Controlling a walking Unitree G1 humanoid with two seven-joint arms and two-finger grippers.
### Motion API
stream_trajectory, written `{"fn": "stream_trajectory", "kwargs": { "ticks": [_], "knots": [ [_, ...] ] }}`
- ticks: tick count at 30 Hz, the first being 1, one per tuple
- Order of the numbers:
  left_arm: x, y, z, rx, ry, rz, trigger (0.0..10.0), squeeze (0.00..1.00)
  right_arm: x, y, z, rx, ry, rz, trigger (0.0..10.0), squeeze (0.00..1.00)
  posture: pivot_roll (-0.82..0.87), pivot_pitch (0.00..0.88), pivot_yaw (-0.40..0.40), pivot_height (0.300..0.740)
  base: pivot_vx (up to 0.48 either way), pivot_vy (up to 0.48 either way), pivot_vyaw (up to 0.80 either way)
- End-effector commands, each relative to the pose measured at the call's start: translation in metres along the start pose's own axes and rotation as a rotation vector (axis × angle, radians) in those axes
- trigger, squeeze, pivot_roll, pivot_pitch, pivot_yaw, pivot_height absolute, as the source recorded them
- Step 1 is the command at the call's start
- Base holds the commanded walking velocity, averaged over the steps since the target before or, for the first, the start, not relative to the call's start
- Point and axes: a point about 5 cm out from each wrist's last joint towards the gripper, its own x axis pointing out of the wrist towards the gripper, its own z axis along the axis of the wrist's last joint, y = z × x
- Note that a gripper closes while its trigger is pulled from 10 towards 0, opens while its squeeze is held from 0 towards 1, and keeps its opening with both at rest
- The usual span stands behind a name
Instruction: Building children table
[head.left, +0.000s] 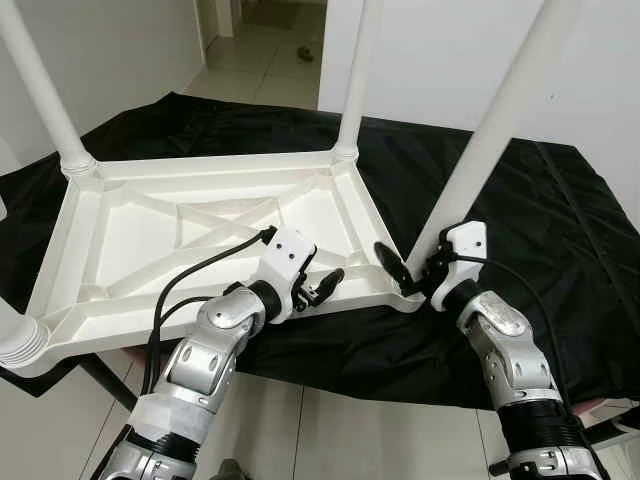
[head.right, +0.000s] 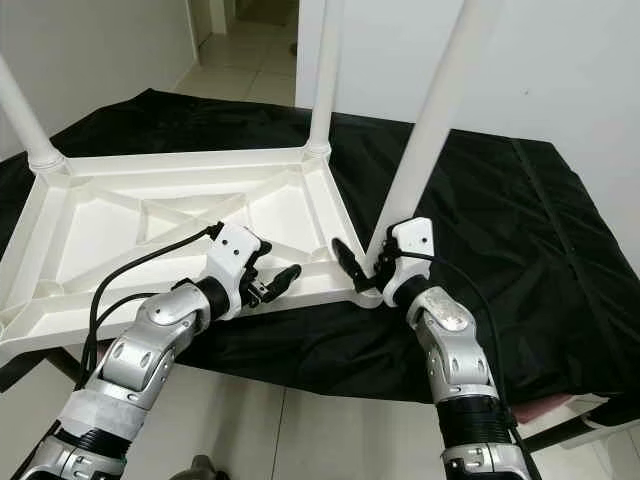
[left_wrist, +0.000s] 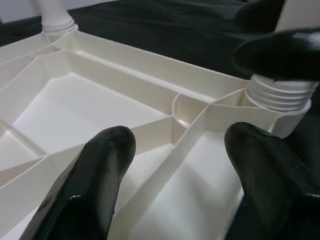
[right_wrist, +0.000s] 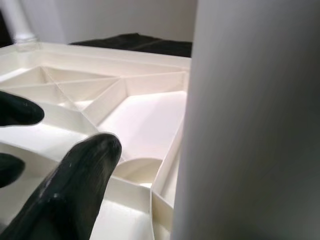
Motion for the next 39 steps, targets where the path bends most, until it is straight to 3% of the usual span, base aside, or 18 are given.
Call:
{"fn": "stream_trajectory", "kwargs": {
  "ticks": [1,2,3,4,14,15,17,22,31,38,39],
  "knots": [
    [-0.001,-0.012,0.0,0.019,-0.015,-0.085,10.0,0.0,0.003,0.0,-0.003,0.001,0.011,0.052,7.8,0.0,0.04,0.0,-0.033,0.74,0.0,0.0,0.0],
    [-0.001,-0.012,0.0,0.019,-0.015,-0.085,10.0,0.0,0.003,0.0,-0.003,0.001,0.011,0.052,7.8,0.0,0.04,0.0,-0.033,0.74,0.0,0.0,0.0],
    [-0.002,-0.017,0.0,0.013,-0.017,-0.123,10.0,0.0,0.003,-0.002,-0.005,0.002,0.013,0.055,3.2,0.0,0.05,0.0,-0.032,0.74,0.0,0.0,0.0],
    [-0.003,-0.02,0.0,0.024,-0.019,-0.146,10.0,0.0,0.003,-0.003,-0.006,0.01,0.014,0.057,0.0,0.0,0.05,0.0,-0.032,0.74,0.0,0.0,0.0],
    [-0.008,-0.034,-0.007,0.027,-0.003,-0.246,10.0,0.0,-0.004,-0.006,-0.019,0.046,0.044,0.008,0.0,0.0,0.04,0.0,-0.022,0.74,0.0,0.0,0.0],
    [-0.009,-0.037,-0.007,0.015,-0.008,-0.26,10.0,0.0,-0.008,-0.008,-0.026,0.066,0.063,-0.09,0.0,0.0,0.04,0.0,-0.022,0.74,0.0,0.0,0.0],
    [-0.008,-0.037,-0.007,0.013,-0.011,-0.257,10.0,0.0,-0.01,-0.009,-0.028,0.065,0.077,-0.147,0.0,0.0,0.04,0.0,-0.023,0.74,0.0,0.0,0.0],
    [-0.007,-0.033,-0.008,0.007,-0.013,-0.218,10.0,0.0,-0.011,-0.001,-0.03,0.074,0.068,-0.238,0.0,0.0,0.04,0.0,-0.043,0.74,0.0,0.0,0.0],
    [-0.008,-0.007,-0.005,-0.011,-0.028,-0.047,10.0,0.0,-0.009,0.032,-0.027,0.133,0.059,-0.535,0.0,0.0,0.05,0.0,-0.062,0.74,0.0,0.0,0.0],
    [-0.009,0.0,-0.003,0.001,-0.038,-0.004,10.0,0.0,-0.009,0.043,-0.026,0.14,0.072,-0.626,0.0,0.0,0.06,0.0,-0.056,0.74,0.0,0.0,0.0],
    [-0.01,0.001,-0.003,0.011,-0.04,0.006,10.0,0.0,-0.01,0.045,-0.027,0.148,0.074,-0.63,3.1,0.0,0.06,0.0,-0.054,0.74,0.0,0.0,0.0]
  ]
}}
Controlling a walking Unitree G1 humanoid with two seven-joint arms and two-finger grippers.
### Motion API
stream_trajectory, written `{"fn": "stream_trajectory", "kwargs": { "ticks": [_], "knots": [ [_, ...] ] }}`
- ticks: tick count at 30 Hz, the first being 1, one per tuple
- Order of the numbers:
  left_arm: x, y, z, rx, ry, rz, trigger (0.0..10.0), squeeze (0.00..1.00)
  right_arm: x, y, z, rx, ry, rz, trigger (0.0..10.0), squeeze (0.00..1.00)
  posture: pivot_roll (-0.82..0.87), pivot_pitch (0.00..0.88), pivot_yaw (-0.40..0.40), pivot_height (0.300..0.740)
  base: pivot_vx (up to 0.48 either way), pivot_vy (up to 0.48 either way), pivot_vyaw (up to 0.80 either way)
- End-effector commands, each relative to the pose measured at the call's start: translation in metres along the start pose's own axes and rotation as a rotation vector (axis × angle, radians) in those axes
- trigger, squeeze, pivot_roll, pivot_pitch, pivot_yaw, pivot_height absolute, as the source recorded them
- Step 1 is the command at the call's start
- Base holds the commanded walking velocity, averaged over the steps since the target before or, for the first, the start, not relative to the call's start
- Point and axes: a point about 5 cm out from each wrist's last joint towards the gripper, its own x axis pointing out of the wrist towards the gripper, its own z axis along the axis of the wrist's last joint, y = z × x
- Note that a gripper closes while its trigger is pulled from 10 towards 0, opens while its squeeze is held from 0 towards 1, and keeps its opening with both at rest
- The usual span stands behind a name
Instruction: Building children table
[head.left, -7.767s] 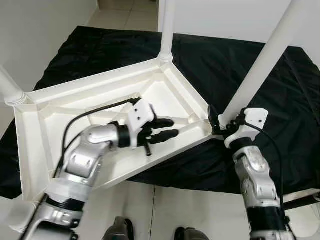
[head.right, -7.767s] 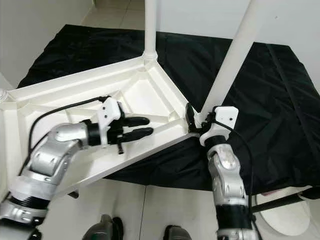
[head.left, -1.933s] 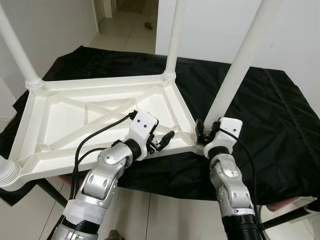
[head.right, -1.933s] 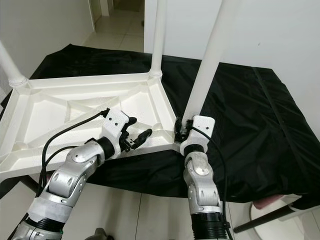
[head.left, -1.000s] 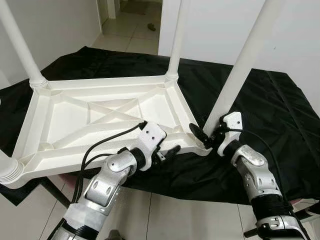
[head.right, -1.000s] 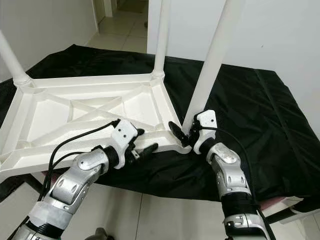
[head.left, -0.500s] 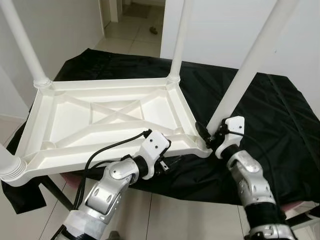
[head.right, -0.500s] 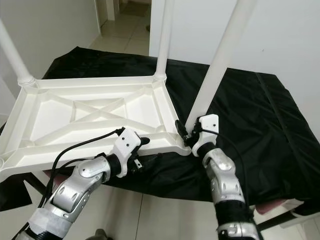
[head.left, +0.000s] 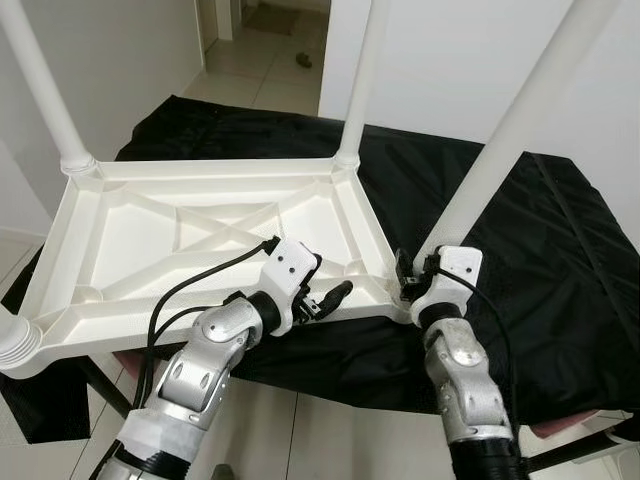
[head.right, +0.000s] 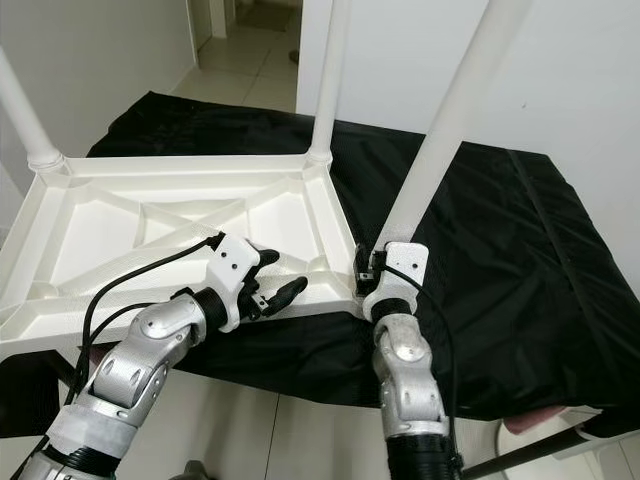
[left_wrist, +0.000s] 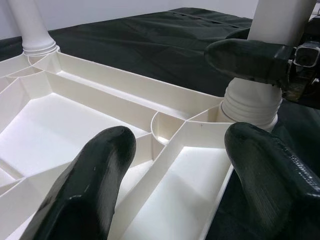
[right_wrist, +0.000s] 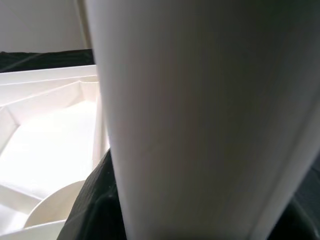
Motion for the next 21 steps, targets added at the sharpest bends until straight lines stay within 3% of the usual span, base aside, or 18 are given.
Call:
{"fn": "stream_trajectory", "kwargs": {
  "ticks": [1,2,6,7,14,15,16,18,21],
  "knots": [
    [0.001,0.005,-0.002,0.01,0.009,0.068,10.0,0.0,-0.007,0.0,-0.018,-0.003,0.093,-0.021,3.1,0.0,0.06,0.0,-0.054,0.74,0.0,0.0,0.0],
    [0.0,0.005,-0.002,0.016,0.01,0.073,10.0,0.0,-0.009,0.0,-0.018,-0.003,0.093,-0.026,10.0,0.0,0.06,0.0,-0.054,0.74,0.0,0.0,0.0],
    [0.001,0.005,-0.003,0.035,0.012,0.086,10.0,0.0,-0.01,-0.002,-0.017,0.007,0.097,-0.036,10.0,0.0,0.06,0.0,-0.053,0.74,0.0,0.0,0.0],
    [0.001,0.005,-0.003,0.028,0.01,0.082,10.0,0.0,-0.008,-0.006,-0.016,0.012,0.085,-0.029,10.0,1.0,0.05,0.0,-0.05,0.74,0.0,0.0,0.0],
    [0.001,-0.002,-0.002,-0.032,-0.008,-0.002,10.0,0.0,0.004,-0.017,-0.005,0.003,0.038,0.037,10.0,1.0,0.04,0.0,-0.056,0.74,0.0,0.0,0.0],
    [0.001,-0.005,-0.004,-0.026,-0.001,-0.025,10.0,0.0,0.008,-0.018,-0.002,0.003,0.034,0.078,10.0,0.29,0.04,0.0,-0.057,0.74,0.0,0.0,0.0],
    [0.001,-0.009,-0.005,-0.016,-0.001,-0.05,10.0,0.0,0.011,-0.02,0.002,-0.018,0.022,0.13,10.0,0.0,0.04,0.0,-0.058,0.74,0.0,0.0,0.0],
    [0.001,-0.009,-0.005,-0.016,-0.001,-0.05,10.0,0.0,0.011,-0.02,0.002,-0.018,0.022,0.13,10.0,0.0,0.04,0.0,-0.058,0.74,0.0,0.0,0.0],
    [0.002,-0.018,-0.007,-0.009,0.008,-0.092,10.0,0.0,0.016,-0.019,0.006,-0.068,0.01,0.263,10.0,0.0,0.04,0.0,-0.058,0.74,0.0,0.0,0.0]
  ]
}}
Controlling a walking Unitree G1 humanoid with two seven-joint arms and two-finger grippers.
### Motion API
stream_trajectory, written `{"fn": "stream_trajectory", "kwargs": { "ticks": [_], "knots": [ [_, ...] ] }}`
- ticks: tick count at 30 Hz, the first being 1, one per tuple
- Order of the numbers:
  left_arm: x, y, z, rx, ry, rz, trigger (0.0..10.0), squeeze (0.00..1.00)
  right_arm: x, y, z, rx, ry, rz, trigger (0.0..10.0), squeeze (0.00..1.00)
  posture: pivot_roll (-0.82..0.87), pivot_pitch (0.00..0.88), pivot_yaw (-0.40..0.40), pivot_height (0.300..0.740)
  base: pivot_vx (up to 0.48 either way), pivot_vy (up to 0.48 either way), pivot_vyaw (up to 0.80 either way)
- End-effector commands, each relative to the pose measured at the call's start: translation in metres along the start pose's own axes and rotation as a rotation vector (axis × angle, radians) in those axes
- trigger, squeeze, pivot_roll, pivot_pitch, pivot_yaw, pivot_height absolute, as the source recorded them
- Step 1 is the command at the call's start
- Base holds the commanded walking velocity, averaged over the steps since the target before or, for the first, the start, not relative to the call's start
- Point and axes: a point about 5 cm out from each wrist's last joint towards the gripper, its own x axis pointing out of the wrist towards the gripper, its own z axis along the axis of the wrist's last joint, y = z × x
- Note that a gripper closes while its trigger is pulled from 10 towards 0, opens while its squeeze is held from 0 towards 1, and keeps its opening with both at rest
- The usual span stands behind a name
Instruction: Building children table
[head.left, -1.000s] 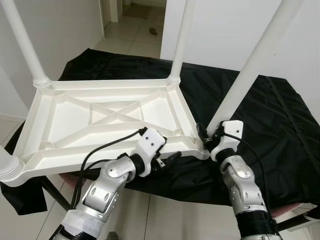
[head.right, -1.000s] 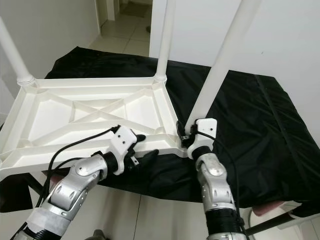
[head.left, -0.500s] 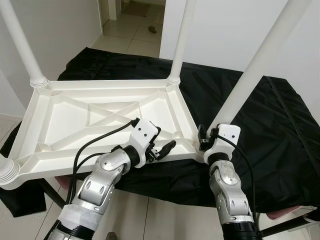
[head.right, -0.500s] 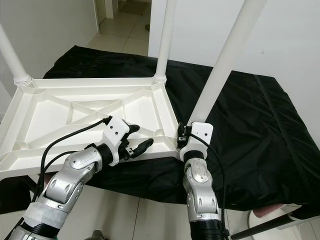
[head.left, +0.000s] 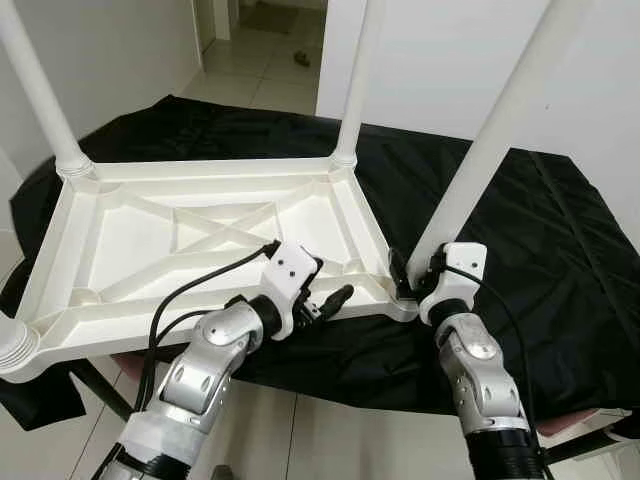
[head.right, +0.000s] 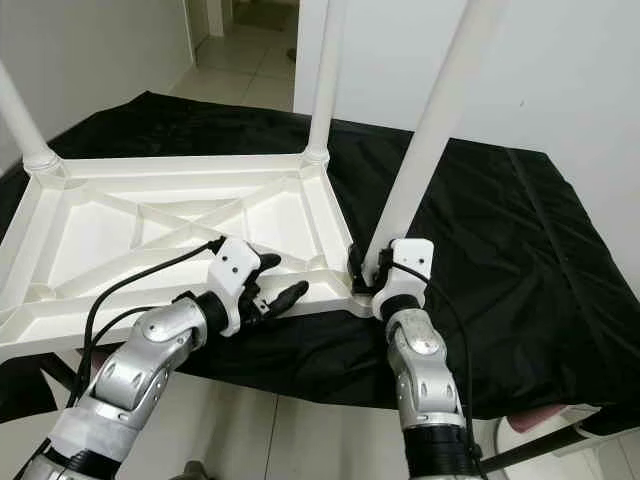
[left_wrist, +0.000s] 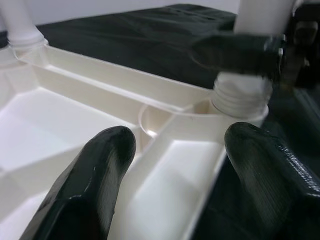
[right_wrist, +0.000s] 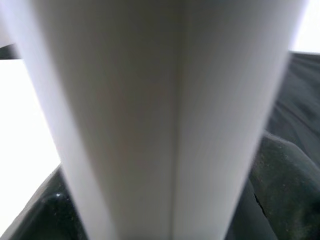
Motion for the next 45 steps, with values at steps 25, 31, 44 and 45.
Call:
{"fn": "stream_trajectory", "kwargs": {
  "ticks": [25,31,44,45],
  "knots": [
    [0.004,-0.023,-0.004,0.076,0.022,-0.154,10.0,0.0,0.019,0.006,-0.02,-0.058,0.11,0.291,0.0,0.0,0.06,0.0,-0.06,0.74,0.0,0.0,0.0],
    [0.003,-0.016,-0.002,0.075,0.02,-0.124,10.0,0.0,0.018,0.004,-0.018,-0.063,0.089,0.226,0.0,0.0,0.06,0.0,-0.053,0.74,0.0,0.0,0.0],
    [0.009,-0.001,0.01,0.052,-0.018,-0.038,10.0,0.0,-0.008,0.007,-0.018,-0.029,0.076,-0.315,0.0,0.0,0.05,0.0,-0.043,0.74,0.0,0.0,0.0],
    [0.009,-0.001,0.01,0.048,-0.02,-0.037,10.0,0.0,-0.01,0.014,-0.018,-0.011,0.068,-0.315,0.0,0.0,0.05,0.0,-0.042,0.74,0.0,0.0,0.0]
  ]
}}
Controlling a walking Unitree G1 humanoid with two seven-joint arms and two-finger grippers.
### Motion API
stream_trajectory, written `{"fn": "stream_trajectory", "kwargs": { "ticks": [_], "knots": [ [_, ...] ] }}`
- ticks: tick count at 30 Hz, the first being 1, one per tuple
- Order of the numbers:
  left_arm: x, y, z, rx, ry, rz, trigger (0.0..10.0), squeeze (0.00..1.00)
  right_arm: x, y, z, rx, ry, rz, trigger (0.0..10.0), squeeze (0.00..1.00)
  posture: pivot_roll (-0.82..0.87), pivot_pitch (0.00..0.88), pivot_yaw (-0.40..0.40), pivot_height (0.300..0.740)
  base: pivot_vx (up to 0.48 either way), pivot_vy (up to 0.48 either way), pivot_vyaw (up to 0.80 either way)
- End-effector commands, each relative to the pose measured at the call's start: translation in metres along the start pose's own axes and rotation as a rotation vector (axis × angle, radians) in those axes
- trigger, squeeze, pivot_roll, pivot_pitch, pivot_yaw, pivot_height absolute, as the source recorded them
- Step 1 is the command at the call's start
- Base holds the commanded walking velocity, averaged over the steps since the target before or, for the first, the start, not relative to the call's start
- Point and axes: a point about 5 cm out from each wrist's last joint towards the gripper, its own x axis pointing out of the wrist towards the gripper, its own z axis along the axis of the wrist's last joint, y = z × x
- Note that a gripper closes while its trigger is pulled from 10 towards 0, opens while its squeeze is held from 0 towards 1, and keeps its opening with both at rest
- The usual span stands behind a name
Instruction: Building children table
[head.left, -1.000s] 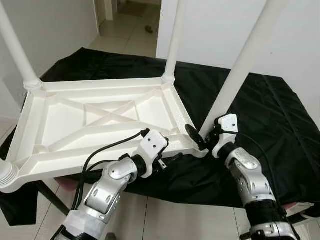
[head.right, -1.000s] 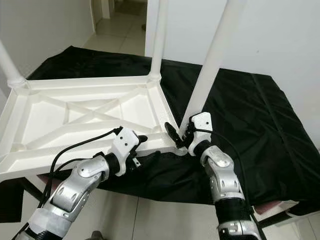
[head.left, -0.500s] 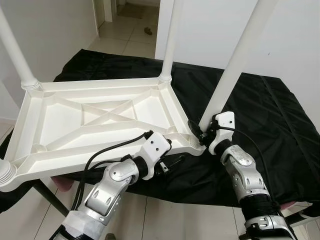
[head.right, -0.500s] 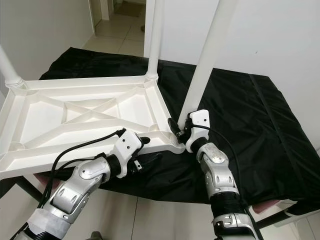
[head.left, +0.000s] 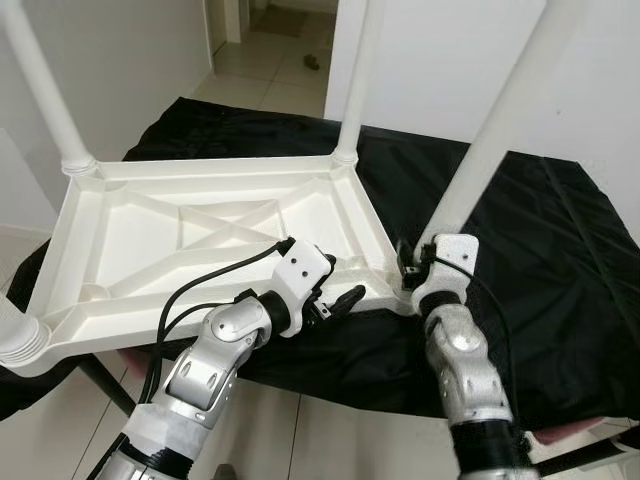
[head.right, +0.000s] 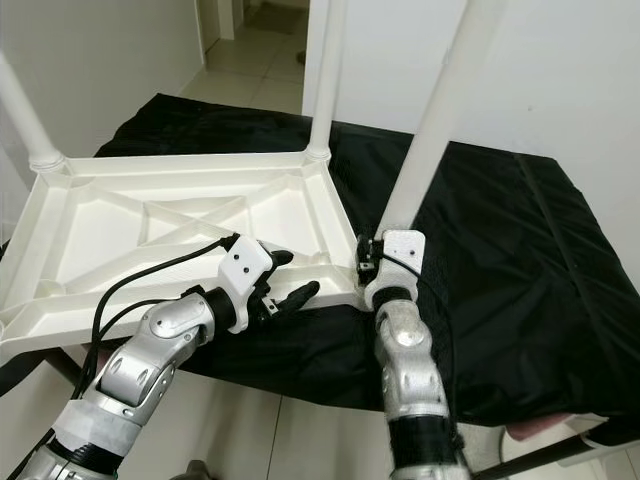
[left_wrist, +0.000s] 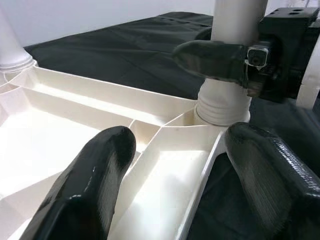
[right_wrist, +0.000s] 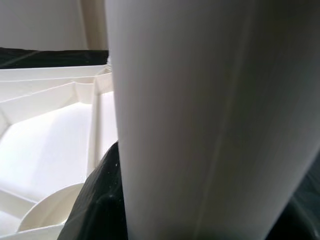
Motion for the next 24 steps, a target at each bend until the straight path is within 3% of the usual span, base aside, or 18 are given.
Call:
{"fn": "stream_trajectory", "kwargs": {
  "ticks": [1,3,4,5,8,9,11,16,17,18,19,22,24],
  "knots": [
    [0.002,-0.002,-0.002,-0.009,0.012,-0.011,10.0,0.0,-0.009,-0.005,-0.017,-0.022,0.084,-0.06,0.0,0.0,0.05,0.0,-0.042,0.74,0.0,0.0,0.0],
    [0.002,-0.002,-0.002,-0.012,0.01,-0.01,10.0,0.0,-0.011,0.005,-0.016,-0.019,0.078,-0.02,0.0,0.0,0.05,0.0,-0.039,0.74,0.0,0.0,0.0],
    [0.003,-0.002,-0.002,-0.013,0.01,-0.009,10.0,0.0,-0.011,0.008,-0.014,-0.017,0.075,-0.002,2.3,0.0,0.05,0.0,-0.04,0.74,0.0,0.0,0.0],
    [0.003,-0.002,-0.002,-0.014,0.009,-0.008,10.0,0.0,-0.009,0.006,-0.014,-0.001,0.085,-0.006,10.0,0.04,0.05,0.0,-0.043,0.74,0.0,0.0,0.0],
    [0.003,-0.002,-0.002,-0.013,0.009,-0.007,10.0,0.0,-0.008,0.004,-0.015,0.01,0.093,-0.015,10.0,0.04,0.05,0.0,-0.043,0.74,0.0,0.0,0.0],
    [0.003,-0.001,-0.001,-0.013,0.009,-0.007,10.0,0.0,-0.006,0.001,-0.013,0.023,0.081,-0.019,10.0,1.0,0.05,0.0,-0.044,0.74,0.0,0.0,0.0],
    [0.003,0.0,-0.001,-0.013,0.007,-0.005,10.0,0.0,-0.004,0.001,-0.011,0.033,0.078,-0.014,10.0,1.0,0.05,0.0,-0.046,0.74,0.0,0.0,0.0],
    [0.005,0.001,0.001,-0.015,0.001,0.003,10.0,0.0,0.009,0.002,-0.003,0.091,0.076,0.172,10.0,1.0,0.05,0.0,-0.048,0.74,0.0,0.0,0.0],
    [0.005,0.0,0.001,-0.017,0.0,0.0,10.0,0.0,0.011,0.0,-0.001,0.082,0.066,0.23,10.0,0.24,0.05,0.0,-0.048,0.74,0.0,0.0,0.0],
    [0.005,0.0,0.001,-0.017,0.0,0.0,10.0,0.0,0.011,0.0,-0.001,0.082,0.066,0.23,10.0,0.24,0.05,0.0,-0.048,0.74,0.0,0.0,0.0],
    [0.005,-0.001,0.001,-0.018,-0.001,-0.002,10.0,0.0,0.013,-0.002,0.002,0.071,0.049,0.264,10.0,0.0,0.05,0.0,-0.048,0.74,0.0,0.0,0.0],
    [0.006,-0.002,0.001,-0.018,0.0,-0.006,10.0,0.0,0.015,-0.003,0.006,0.048,0.034,0.332,10.0,0.0,0.05,0.0,-0.048,0.74,0.0,0.0,0.0],
    [0.006,-0.003,0.001,-0.017,0.0,-0.012,10.0,0.0,0.017,-0.005,0.009,0.001,0.03,0.442,10.0,0.0,0.05,0.0,-0.047,0.74,0.0,0.0,0.0]
  ]
}}
